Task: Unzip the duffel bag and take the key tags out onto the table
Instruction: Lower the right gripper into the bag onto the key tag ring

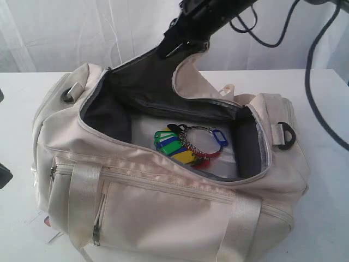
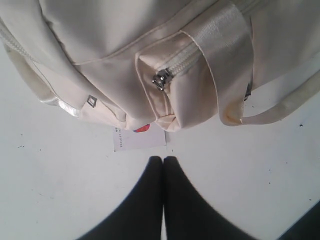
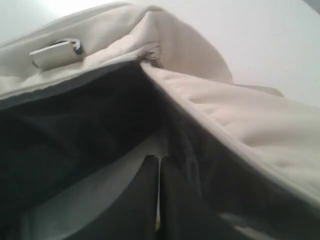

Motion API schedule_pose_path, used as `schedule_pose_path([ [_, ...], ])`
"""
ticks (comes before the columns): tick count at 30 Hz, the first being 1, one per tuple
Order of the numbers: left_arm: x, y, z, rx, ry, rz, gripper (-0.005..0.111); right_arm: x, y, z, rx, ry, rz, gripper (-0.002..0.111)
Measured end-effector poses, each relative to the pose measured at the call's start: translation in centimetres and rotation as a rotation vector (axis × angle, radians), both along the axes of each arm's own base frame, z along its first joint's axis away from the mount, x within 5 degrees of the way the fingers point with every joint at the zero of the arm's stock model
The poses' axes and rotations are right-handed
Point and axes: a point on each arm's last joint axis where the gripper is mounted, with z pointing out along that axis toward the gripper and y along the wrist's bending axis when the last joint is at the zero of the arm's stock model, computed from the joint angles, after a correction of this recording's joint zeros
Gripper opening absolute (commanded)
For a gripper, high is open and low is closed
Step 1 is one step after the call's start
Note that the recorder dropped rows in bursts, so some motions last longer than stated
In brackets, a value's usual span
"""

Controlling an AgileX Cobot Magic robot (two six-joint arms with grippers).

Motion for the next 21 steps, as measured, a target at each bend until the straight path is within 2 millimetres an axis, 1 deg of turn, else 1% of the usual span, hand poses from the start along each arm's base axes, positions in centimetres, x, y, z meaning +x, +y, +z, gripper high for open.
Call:
schedule_pose_path([
  [3,0.0,0.0,0.0,0.0,0.0,0.0,0.0,-1.5,2.0,-0.8,-0.08,-0.02,0.052,0.0],
  [5,0.0,0.0,0.0,0.0,0.0,0.0,0.0,-2.3,2.9,-1.5,-0.124,-0.022,0.075,0.0],
  [10,0.0,0.0,0.0,0.0,0.0,0.0,0.0,-3.3,3.7,-3.5,-0.238,-0.024,0.093,0.0],
  [13,0.0,0.0,0.0,0.0,0.0,0.0,0.0,-3.0,3.9,-4.2,-0.273,-0.061,0.046,0.0],
  [17,0.0,0.0,0.0,0.0,0.0,0.0,0.0,-1.7,3.9,-5.5,-0.301,-0.11,-0.05,0.0],
  [21,0.0,0.0,0.0,0.0,0.0,0.0,0.0,-0.2,2.9,-7.0,-0.429,-0.172,-0.192,0.0],
])
